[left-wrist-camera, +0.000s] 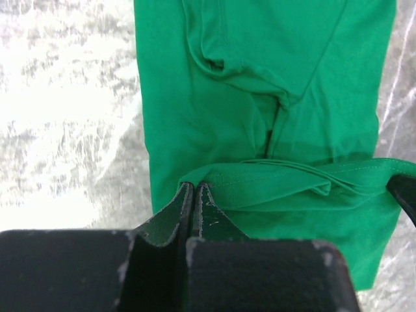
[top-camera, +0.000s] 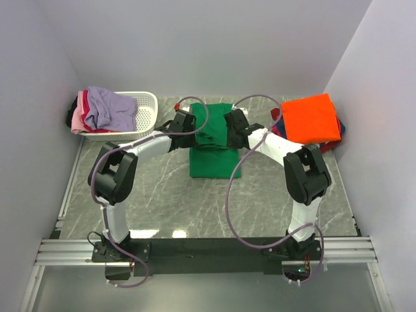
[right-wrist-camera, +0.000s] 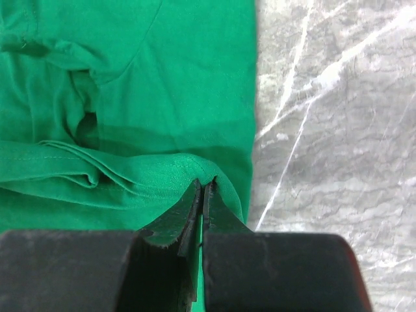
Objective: Fold and stack the t-shirts
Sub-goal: Fold the tshirt
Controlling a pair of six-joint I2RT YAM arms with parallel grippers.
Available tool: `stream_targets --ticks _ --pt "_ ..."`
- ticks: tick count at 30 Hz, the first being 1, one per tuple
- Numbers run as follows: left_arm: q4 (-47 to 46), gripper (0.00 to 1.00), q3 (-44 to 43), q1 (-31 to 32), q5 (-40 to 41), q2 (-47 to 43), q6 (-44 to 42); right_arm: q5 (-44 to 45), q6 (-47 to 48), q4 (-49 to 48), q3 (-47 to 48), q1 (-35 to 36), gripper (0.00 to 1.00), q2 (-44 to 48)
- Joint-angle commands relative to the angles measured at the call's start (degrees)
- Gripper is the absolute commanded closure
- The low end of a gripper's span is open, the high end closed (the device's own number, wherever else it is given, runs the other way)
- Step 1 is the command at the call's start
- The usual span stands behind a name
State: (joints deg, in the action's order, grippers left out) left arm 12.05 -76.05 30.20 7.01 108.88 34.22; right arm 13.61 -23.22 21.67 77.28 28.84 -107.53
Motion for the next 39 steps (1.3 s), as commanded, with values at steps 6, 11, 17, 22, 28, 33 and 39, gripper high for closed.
stream_targets --ticks 6,11,17,22,28,33,39 --pt "-0.01 0.99 -4.37 -1.54 -1.56 2.74 -2.14 -0.42 1.86 -0.22 6.56 -1.59 1.00 -3.39" --pt "-0.19 0.99 -5.86 -2.42 -1.64 4.67 -2.49 -0.60 2.39 0.21 9.47 -1.77 1.00 -6.11" --pt "1.22 0.73 -8.50 -3.13 2.04 4.77 -2.22 -0.42 2.74 2.23 13.51 -2.65 0.77 -7.26" --pt "0.70 0.44 -7.80 -3.04 6.61 -0.06 -2.66 2.39 3.36 2.68 12.20 -2.65 0.49 -1.30" --pt "-4.49 0.32 0.89 -0.24 4.87 -8.24 -0.65 -6.98 2.84 -1.89 5.17 -2.47 0.48 6.18" --pt "-13.27 0.31 9.23 4.60 -0.23 -10.97 4.26 -15.88 1.96 -3.91 5.08 -2.39 0.53 3.83" --pt "-17.42 0.31 11.28 8.91 -2.96 -6.67 7.97 -15.80 0.11 -3.03 4.56 -2.38 0.55 2.40"
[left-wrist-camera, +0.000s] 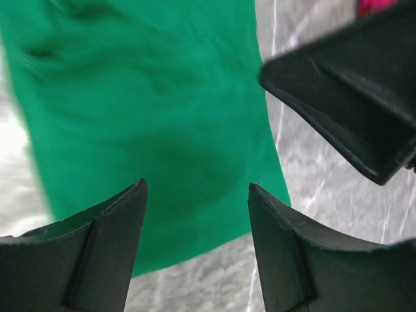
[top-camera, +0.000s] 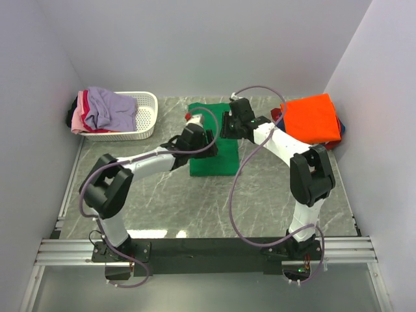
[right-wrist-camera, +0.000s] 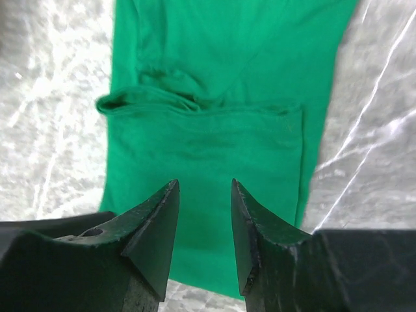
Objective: Fold and stack the t-shirts
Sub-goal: Fold the tshirt
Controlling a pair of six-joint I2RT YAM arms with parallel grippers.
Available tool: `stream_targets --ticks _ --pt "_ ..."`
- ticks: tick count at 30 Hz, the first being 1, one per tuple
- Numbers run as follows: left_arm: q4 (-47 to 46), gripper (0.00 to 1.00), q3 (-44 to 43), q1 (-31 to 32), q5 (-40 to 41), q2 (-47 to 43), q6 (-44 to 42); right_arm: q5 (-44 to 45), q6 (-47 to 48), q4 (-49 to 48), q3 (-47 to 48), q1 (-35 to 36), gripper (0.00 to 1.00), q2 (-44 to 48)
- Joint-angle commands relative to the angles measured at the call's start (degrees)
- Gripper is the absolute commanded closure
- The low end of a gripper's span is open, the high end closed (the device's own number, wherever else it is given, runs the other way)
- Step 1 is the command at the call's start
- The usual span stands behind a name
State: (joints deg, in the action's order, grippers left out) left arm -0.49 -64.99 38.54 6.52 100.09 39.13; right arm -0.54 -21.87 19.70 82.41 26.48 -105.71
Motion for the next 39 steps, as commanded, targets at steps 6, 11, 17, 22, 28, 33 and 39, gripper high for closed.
stream_targets --ticks 6,11,17,22,28,33,39 --pt "-4.87 0.31 4.34 1.18 -3.10 4.32 4.19 -1.76 -2.30 -1.96 -9.28 1.12 0.56 4.28" --pt "-5.57 0.30 10.14 2.50 -2.04 2.30 5.77 0.18 -4.23 -2.56 -17.09 2.44 0.56 8.06" --pt "-6.10 0.30 15.85 3.20 -1.78 -0.15 7.45 1.67 -4.85 -2.83 -22.02 3.58 0.56 8.59" --pt "-4.00 0.29 17.97 3.64 0.06 -4.20 7.89 2.99 -6.34 -2.92 -25.89 4.98 0.56 8.24" --pt "0.31 0.28 21.74 3.64 2.44 -12.45 8.85 3.52 -7.84 -4.23 -30.20 6.12 0.56 8.86" --pt "3.04 0.26 25.88 3.64 4.28 -18.26 11.58 3.79 -8.63 -4.94 -31.26 7.27 0.56 8.24" --pt "3.57 0.24 26.67 3.64 4.99 -16.42 13.60 4.49 -8.89 -4.68 -31.17 8.68 0.56 8.24"
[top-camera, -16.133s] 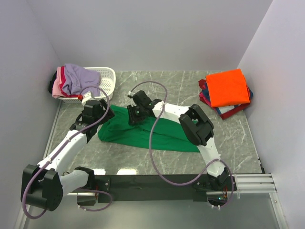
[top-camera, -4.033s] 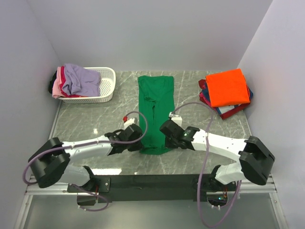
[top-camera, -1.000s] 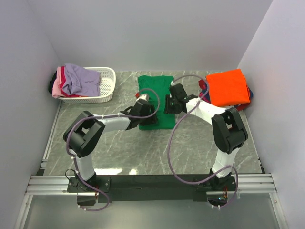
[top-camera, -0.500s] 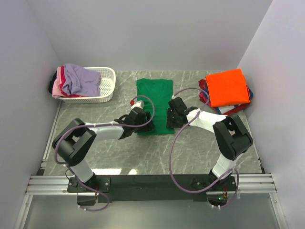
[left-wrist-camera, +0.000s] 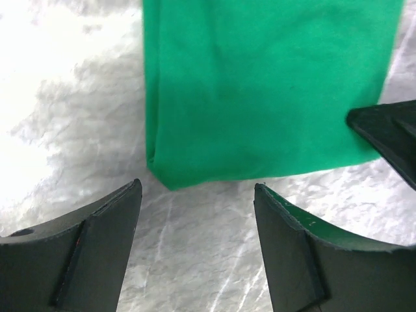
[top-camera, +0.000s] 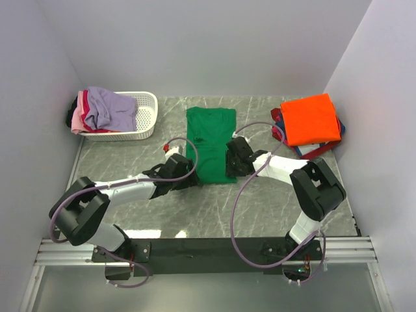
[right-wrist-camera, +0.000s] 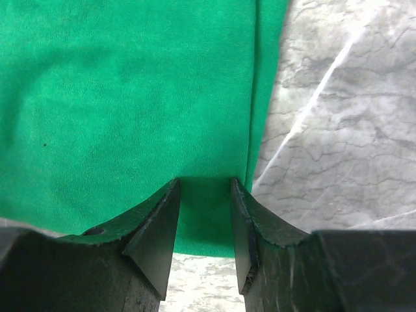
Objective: Fold and stack the t-shirts
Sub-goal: Fold the tshirt
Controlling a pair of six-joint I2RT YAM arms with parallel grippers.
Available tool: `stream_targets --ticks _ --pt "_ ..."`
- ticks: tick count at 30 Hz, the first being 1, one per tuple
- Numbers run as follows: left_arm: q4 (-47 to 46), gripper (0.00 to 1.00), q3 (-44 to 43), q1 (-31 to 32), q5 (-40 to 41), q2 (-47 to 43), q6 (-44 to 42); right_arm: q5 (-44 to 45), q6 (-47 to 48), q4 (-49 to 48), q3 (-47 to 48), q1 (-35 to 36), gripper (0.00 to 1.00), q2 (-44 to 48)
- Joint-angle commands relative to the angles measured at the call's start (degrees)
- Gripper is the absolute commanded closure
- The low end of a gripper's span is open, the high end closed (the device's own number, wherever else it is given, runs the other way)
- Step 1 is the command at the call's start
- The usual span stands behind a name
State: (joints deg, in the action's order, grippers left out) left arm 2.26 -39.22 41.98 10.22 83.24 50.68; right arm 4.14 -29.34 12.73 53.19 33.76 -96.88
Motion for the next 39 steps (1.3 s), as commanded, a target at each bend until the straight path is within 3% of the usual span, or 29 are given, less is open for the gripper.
stream_targets --ticks 1,6,14,29,32,39 --pt "0.64 0.24 1.34 0.21 1.56 0.86 2.58 -0.10 -1.51 2.21 -1.95 1.57 0.56 -0.50" --pt "0.37 0.25 0.82 0.21 3.58 2.62 2.76 -0.27 -1.68 2.12 -2.12 2.28 0.56 -0.59" --pt "0.73 0.37 1.34 -0.49 7.01 3.51 3.11 0.16 -1.95 1.68 -3.27 2.37 0.56 -0.59" --pt "-1.82 0.73 2.66 -1.55 4.64 5.08 1.18 1.13 -2.30 2.82 -3.44 2.45 0.55 -0.51" --pt "-1.82 0.84 2.75 -1.55 4.02 5.70 0.92 2.53 -2.74 4.40 -4.32 2.37 0.55 3.17" --pt "-1.82 0.98 2.92 -1.55 2.88 6.49 0.13 3.94 -4.32 7.31 -6.87 2.37 0.50 9.43"
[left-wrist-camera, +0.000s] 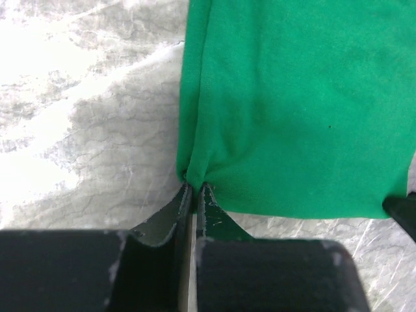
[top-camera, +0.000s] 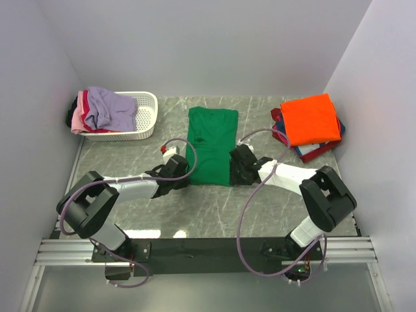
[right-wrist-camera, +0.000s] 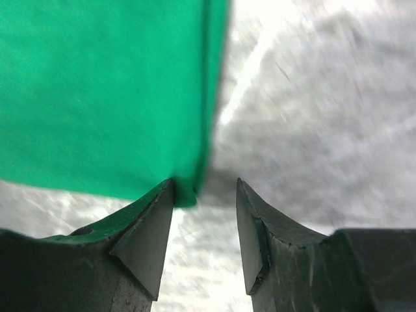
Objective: Fold and stack the t-shirts
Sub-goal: Fold the tshirt
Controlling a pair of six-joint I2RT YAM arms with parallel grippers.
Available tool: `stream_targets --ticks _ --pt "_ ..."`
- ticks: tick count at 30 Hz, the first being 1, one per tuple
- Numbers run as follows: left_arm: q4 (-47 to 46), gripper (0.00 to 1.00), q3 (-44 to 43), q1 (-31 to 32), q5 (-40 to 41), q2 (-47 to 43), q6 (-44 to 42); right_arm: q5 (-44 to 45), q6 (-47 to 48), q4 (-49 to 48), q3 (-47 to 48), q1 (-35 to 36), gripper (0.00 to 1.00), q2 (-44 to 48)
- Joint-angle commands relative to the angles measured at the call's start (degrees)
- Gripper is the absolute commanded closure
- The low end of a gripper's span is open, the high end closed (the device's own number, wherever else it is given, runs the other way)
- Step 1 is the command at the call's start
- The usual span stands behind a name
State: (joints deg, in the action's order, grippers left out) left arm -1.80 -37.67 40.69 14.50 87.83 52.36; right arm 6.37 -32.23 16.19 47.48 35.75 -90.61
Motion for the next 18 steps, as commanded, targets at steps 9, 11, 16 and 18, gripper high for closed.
stream_targets --ticks 9,11,16,18 --pt "0.48 0.99 1.37 -0.26 -2.81 2.87 -2.17 -1.45 -3.80 -0.09 -5.21 0.38 0.49 5.09" --pt "0.49 1.00 1.46 -0.26 -2.81 2.78 -2.26 -2.32 -4.07 -1.06 -4.95 0.46 0.49 4.22" --pt "0.75 1.00 1.98 -0.26 -2.73 2.00 -2.35 -1.89 -4.42 -1.60 -3.89 0.99 0.49 5.18" --pt "0.84 0.99 2.07 -0.26 -2.81 1.99 -2.35 -1.45 -4.07 -1.60 -3.54 0.90 0.49 5.09"
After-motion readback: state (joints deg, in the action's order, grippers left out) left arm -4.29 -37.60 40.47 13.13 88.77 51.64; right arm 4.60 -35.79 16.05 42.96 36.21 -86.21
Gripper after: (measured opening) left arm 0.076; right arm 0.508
